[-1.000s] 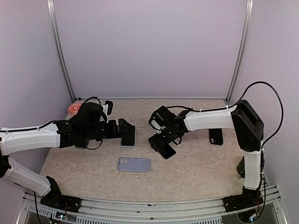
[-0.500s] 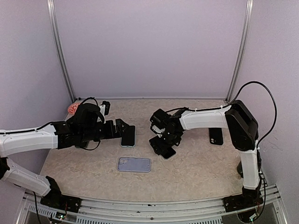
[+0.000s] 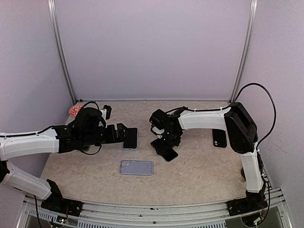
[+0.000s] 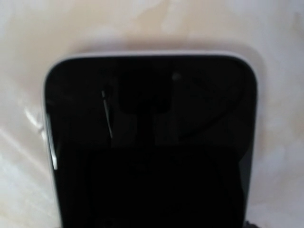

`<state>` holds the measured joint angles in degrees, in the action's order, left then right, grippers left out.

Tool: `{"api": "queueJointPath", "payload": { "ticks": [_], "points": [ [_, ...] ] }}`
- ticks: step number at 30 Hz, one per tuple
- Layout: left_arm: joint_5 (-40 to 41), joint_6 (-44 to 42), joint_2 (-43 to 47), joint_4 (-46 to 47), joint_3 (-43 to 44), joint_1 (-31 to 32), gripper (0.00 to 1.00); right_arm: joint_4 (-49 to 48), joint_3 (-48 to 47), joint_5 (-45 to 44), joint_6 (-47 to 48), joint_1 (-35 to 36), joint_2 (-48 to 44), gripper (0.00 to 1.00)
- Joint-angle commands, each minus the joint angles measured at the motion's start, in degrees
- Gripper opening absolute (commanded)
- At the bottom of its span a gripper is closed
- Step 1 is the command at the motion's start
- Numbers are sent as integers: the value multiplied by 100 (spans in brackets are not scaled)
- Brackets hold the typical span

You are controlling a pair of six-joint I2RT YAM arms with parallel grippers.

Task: Put the phone into the phone case
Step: Pick up the phone at the center of the board.

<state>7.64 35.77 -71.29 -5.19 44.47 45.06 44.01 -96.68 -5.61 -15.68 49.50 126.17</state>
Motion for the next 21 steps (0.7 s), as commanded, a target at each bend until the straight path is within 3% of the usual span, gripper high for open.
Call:
{"api": "queueJointPath", "payload": {
  "ticks": [1, 10, 21],
  "points": [
    [56, 17, 135, 53, -40, -28, 99, 240, -148, -83, 20, 24, 217, 73],
    [-295, -63, -111, 92, 60, -32, 99, -852, 808, -312, 413, 118, -815, 72],
    [-1596, -202, -812, 674, 452, -129, 99, -2464, 2416, -542, 829, 297, -2286, 70]
  ]
}}
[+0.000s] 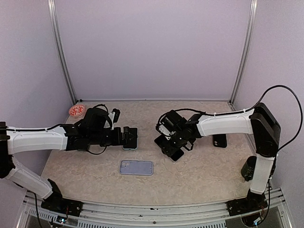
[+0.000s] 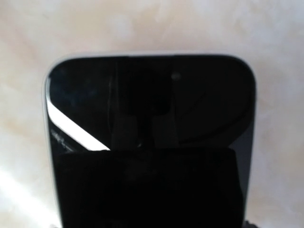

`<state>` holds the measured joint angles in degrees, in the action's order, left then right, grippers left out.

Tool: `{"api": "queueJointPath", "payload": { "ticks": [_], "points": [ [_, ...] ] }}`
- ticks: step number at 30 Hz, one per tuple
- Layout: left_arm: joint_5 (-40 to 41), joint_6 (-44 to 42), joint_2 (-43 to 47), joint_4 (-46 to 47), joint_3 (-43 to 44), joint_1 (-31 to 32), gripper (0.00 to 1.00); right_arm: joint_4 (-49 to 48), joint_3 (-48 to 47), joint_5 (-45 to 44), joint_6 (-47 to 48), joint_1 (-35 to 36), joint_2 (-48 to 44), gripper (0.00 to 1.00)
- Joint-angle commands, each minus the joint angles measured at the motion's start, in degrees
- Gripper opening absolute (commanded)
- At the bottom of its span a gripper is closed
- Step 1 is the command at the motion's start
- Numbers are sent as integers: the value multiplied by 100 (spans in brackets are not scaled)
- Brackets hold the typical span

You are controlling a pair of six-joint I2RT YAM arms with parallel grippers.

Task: Put the phone into the phone case
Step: Pick up the phone at the center of the board, then pass from the right arm to the left

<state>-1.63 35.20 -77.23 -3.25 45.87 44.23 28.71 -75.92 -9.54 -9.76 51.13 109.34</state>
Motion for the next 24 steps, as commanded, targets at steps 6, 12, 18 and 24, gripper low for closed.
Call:
{"api": "queueJointPath", "payload": {
  "ticks": [6, 12, 18, 24],
  "points": [
    [-1392, -92, -682, 804, 672, 41, 99, -1710, 1024, -189, 508, 339, -1356, 70],
    [-1559, -95, -1142, 746, 1129, 235, 99, -2105, 1338, -271, 637, 533, -1675, 70],
    [-1733, -12, -1556, 774, 1352, 310, 94, -2322, 1490, -418, 726, 723, -1740, 70],
    [-1946, 73, -1710, 948, 1355, 315, 86, -2550, 1618, -475, 788, 834, -1835, 70]
  ]
}}
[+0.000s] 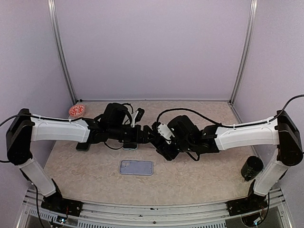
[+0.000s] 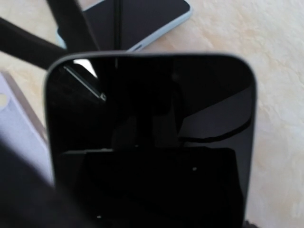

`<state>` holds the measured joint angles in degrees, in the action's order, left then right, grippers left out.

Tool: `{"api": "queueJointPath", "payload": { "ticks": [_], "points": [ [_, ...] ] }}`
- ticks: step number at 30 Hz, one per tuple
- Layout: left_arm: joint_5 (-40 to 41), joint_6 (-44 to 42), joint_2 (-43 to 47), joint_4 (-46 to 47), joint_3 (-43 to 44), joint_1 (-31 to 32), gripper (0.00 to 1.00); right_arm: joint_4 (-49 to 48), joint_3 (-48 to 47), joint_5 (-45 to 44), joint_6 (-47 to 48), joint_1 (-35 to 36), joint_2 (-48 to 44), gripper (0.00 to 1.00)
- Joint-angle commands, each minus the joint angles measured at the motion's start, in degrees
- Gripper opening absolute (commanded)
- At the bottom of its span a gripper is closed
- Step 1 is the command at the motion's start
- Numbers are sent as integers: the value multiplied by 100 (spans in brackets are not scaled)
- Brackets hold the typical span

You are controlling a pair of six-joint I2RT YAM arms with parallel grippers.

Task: Put the phone into the phone case
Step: Pass from the right arm to the left

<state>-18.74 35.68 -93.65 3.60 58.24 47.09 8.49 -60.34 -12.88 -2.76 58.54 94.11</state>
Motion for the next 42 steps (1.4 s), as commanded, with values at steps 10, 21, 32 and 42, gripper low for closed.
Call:
{"api": "queueJointPath", "payload": {
  "ticks": [10, 21, 32, 42],
  "points": [
    [-452, 104, -114, 474, 91, 46, 69, -832, 287, -36, 191, 207, -520, 69],
    [-543, 141, -189, 498, 152, 46, 23, -1024, 356, -41, 341, 297, -575, 69],
    [-347, 35, 27, 530, 62, 39, 0, -980, 405, -148, 191, 271, -788, 98],
    [-126, -113, 1454, 1970, -1253, -107, 0, -2210, 1802, 2429, -1602, -1050, -2140, 99]
  ]
}}
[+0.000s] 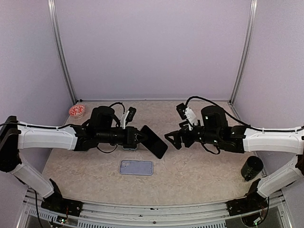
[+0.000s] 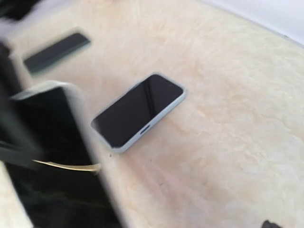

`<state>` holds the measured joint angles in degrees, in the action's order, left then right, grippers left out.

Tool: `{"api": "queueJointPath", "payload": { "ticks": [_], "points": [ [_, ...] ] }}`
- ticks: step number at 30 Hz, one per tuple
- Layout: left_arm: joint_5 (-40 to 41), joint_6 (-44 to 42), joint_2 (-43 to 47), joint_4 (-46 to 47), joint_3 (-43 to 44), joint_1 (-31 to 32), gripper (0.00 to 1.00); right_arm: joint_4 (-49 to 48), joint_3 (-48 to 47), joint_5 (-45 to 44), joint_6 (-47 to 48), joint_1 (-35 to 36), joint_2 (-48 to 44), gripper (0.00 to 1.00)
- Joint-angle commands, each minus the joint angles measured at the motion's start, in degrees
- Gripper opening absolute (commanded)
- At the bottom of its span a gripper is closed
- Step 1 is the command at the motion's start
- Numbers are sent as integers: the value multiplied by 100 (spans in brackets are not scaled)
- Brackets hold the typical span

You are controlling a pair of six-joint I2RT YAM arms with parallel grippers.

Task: Put the phone into the phone case
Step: Pass from the right arm to the left

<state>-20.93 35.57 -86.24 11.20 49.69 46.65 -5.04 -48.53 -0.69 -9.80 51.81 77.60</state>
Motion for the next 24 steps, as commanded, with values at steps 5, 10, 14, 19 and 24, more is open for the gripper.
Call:
{"api": "queueJointPath", "payload": {
  "ticks": [5, 10, 14, 19, 24],
  "points": [
    [67, 20, 1482, 2189, -1092, -77, 0, -1345, 936, 1856, -1383, -609, -842, 99],
    [47, 231, 1951, 3099, -1592, -86, 0, -2315, 1166, 2900, -2222, -870, -767, 100],
    [13, 438, 2095, 3859, -1849, -59, 0, -3047, 1073, 3499, -2806, -893, -405, 100],
    [134, 440, 1997, 3997, -1791, 85, 0, -3547, 822, 3854, -3231, -879, -33, 100],
    [360, 396, 1843, 4206, -1768, 175, 0, -3853, 596, 4027, -3479, -805, 253, 99]
  ]
}}
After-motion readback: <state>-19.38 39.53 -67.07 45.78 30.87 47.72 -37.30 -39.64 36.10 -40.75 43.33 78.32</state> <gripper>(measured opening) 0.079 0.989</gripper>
